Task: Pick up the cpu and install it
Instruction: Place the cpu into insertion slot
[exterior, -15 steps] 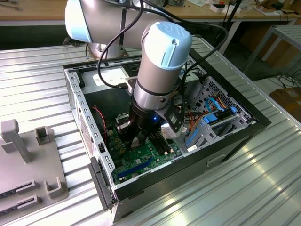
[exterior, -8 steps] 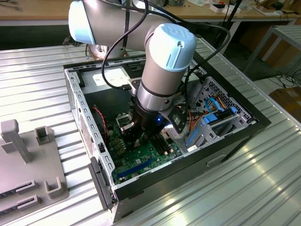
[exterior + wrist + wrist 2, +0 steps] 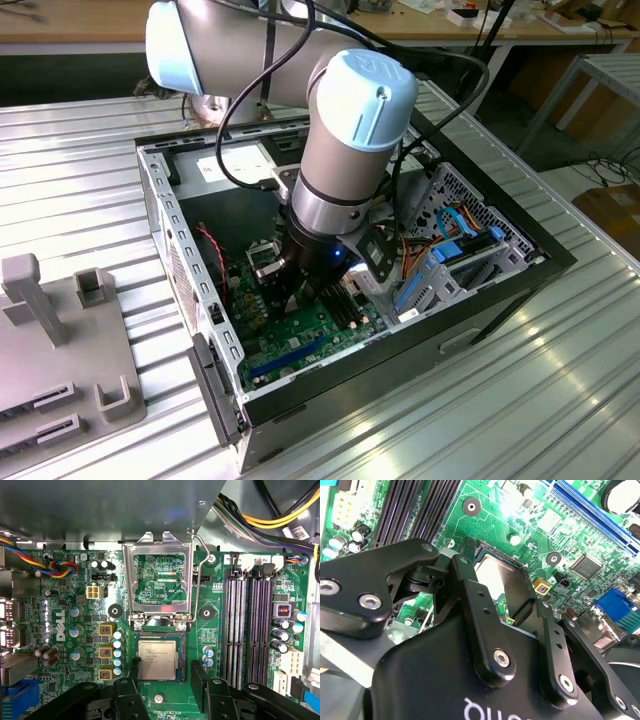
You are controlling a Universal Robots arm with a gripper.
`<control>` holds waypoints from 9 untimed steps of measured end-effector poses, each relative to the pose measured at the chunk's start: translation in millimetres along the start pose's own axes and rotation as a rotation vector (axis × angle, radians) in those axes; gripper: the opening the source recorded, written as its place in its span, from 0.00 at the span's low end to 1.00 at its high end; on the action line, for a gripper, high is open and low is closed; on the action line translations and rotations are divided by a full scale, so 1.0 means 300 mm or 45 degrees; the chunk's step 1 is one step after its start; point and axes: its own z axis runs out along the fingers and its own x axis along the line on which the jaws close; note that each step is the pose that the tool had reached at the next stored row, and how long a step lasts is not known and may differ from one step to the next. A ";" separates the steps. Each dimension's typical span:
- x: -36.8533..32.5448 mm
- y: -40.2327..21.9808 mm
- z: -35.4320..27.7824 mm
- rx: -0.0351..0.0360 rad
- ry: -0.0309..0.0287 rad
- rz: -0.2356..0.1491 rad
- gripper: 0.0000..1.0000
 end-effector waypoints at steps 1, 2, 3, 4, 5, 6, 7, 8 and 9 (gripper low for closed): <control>0.000 0.000 0.000 0.0001 0.0000 0.000 0.51; 0.000 0.000 -0.002 -0.0001 -0.0001 0.000 0.51; 0.000 0.000 -0.004 -0.0002 -0.0002 0.000 0.51; 0.000 0.000 -0.007 0.0000 0.0000 0.000 0.51; 0.000 0.000 -0.010 -0.0002 0.0000 0.000 0.51; 0.000 0.000 -0.010 -0.0004 -0.0001 0.000 0.51; 0.000 0.000 -0.010 -0.0004 -0.0001 0.000 0.51; 0.001 0.000 -0.010 0.0001 0.0002 0.000 0.51; 0.000 0.000 -0.009 0.0001 0.0002 0.000 0.51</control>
